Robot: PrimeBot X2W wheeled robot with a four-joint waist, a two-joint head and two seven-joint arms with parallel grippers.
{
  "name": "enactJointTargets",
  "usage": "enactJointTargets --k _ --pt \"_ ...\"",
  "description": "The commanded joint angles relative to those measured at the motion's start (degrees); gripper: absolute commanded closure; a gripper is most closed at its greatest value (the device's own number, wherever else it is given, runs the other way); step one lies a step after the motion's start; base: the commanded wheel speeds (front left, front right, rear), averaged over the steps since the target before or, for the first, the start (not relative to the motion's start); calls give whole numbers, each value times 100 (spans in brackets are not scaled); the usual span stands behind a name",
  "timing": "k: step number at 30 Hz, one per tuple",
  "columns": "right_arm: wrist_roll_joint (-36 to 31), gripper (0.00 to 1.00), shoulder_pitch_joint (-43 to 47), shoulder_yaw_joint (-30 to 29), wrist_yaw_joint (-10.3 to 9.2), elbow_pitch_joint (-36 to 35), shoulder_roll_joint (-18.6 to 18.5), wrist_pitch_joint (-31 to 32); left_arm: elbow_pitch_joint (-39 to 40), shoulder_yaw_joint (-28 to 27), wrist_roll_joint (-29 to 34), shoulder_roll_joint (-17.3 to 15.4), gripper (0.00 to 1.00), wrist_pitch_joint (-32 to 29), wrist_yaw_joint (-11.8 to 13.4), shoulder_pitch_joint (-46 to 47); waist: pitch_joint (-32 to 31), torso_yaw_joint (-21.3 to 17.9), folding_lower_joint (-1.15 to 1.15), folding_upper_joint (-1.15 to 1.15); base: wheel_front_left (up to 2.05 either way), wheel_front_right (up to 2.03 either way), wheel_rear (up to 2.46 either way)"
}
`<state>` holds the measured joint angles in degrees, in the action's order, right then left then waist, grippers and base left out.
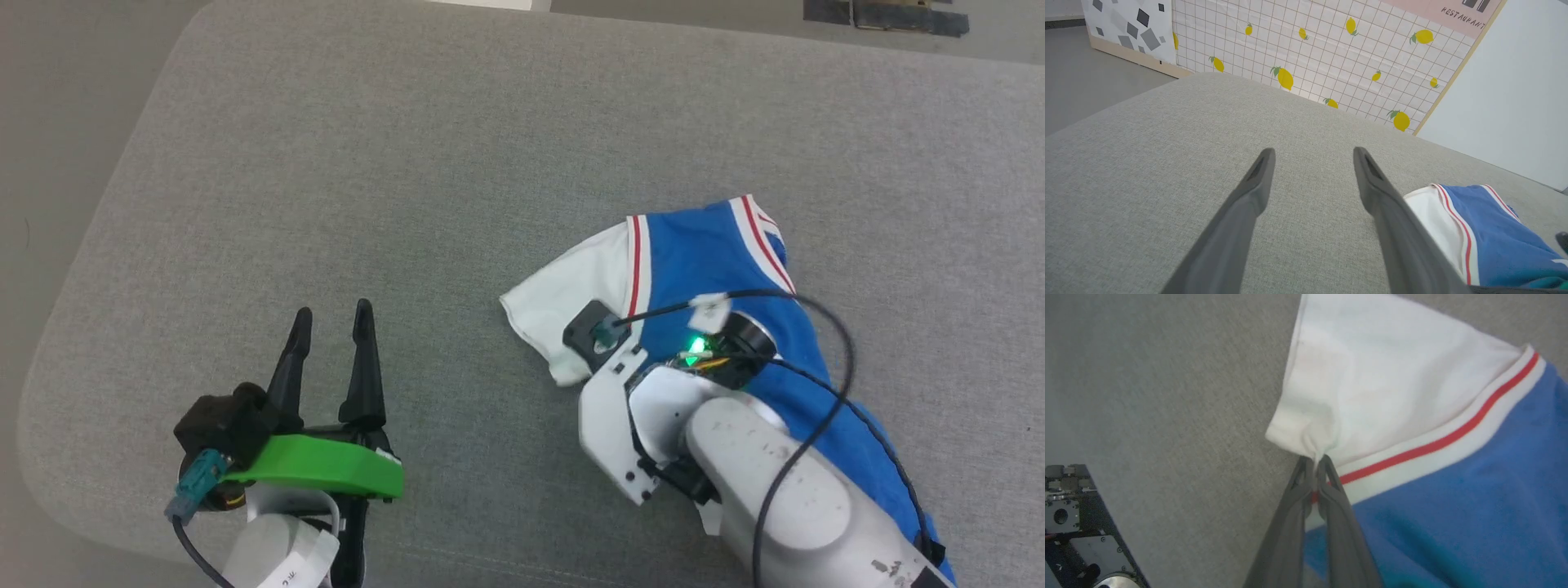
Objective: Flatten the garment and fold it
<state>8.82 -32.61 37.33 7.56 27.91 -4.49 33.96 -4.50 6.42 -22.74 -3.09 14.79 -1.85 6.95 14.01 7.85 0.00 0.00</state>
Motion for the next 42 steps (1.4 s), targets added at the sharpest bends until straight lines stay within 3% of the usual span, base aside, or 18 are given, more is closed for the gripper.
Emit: enactJointTargets --k 1,7,13,22,25,29,30,31,36,42 --pt "147 100 61 -143 -8 -116 21 -253 -11 -22 5 21 0 20 32 46 -82 -72 0 0 0 0 0" --pt "524 100 327 -1324 -8 -872 109 -1310 -44 -165 80 21 0 20 23 -101 -395 -336 0 0 0 0 0" --pt "297 100 828 -3203 -8 -1564 134 -1735 -67 -266 173 21 0 20 -15 -270 -694 -652 0 0 0 0 0" --pt "-559 100 1897 -6060 -8 -1457 155 -1150 -125 -216 192 21 0 20 -47 -368 -862 -903 0 0 0 0 0" --pt "-654 100 2162 -6515 -8 -1145 158 -938 -135 -211 214 21 0 20 -62 -367 -855 -942 0 0 0 0 0" --pt "-474 100 2374 -6594 -8 -724 159 -756 -147 -243 256 21 0 20 -77 -375 -834 -1011 0 0 0 0 0" --pt "-433 76 2402 -6573 -8 -674 160 -786 -158 -247 266 21 0 20 -86 -375 -830 -1025 0 0 0 0 0" --pt "-404 0 2410 -6572 -8 -669 160 -866 -167 -249 271 21 0 20 -91 -375 -831 -1034 0 0 0 0 0" --pt "-278 0 2477 -6559 -8 -999 160 -2061 -222 -246 272 21 0 20 -103 -402 -917 -1086 0 0 0 0 0" --pt "-462 0 2951 -6055 -8 -1834 160 -3576 -347 -101 218 21 0 20 -100 -433 -1097 -1134 0 0 0 0 0"
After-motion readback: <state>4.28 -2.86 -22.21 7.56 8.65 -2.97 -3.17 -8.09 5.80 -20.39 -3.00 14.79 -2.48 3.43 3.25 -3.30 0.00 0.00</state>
